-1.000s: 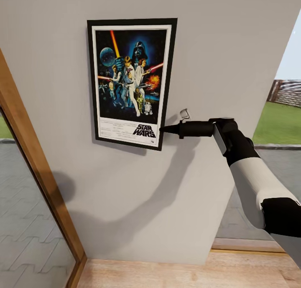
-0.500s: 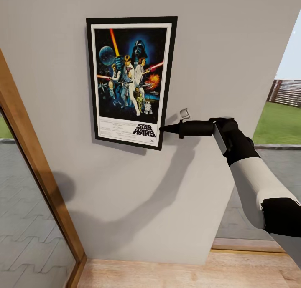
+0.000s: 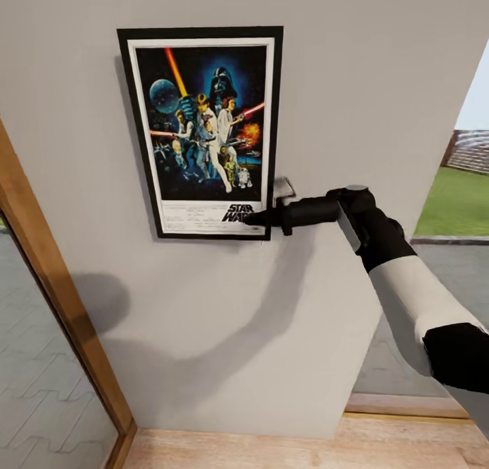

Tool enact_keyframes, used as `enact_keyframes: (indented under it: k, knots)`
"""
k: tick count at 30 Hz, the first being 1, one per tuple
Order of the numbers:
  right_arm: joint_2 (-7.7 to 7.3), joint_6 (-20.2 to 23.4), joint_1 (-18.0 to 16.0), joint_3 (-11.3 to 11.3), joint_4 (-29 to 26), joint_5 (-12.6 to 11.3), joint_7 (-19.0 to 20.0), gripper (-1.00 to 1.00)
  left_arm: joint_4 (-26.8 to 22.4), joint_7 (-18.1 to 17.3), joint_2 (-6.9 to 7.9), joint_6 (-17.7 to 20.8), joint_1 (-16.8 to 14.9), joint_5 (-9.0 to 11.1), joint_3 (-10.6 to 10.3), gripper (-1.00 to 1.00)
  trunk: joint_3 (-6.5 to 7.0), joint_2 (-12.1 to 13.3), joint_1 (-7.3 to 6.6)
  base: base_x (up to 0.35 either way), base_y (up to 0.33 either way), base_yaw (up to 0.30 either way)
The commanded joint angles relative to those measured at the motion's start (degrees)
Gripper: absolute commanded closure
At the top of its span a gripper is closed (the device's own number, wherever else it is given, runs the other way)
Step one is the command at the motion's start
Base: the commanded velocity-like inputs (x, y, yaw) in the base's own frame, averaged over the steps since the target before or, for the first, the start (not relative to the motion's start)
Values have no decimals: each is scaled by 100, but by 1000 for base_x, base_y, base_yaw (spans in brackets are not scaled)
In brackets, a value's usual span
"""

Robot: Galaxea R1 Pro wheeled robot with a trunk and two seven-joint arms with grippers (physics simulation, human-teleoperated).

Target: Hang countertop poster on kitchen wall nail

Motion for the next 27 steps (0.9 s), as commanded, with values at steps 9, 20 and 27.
enact_keyframes:
  k: [9, 20, 27]
  knots:
    - [-15, 367, -9, -857, 452, 273, -725, -100, 7, -29, 3, -8, -6, 59, -27, -100, -14, -16, 4, 22, -8, 0]
    - [-11, 532, -9, -848, 304, 272, -725, -100, 7, -25, 3, -9, -6, 59, -21, -100, -14, -16, 4, -70, 0, 0]
    - [-9, 532, 42, -846, 274, 271, -720, -100, 7, -30, 3, -8, -6, 59, -20, -100, -14, -16, 4, -126, 0, 0]
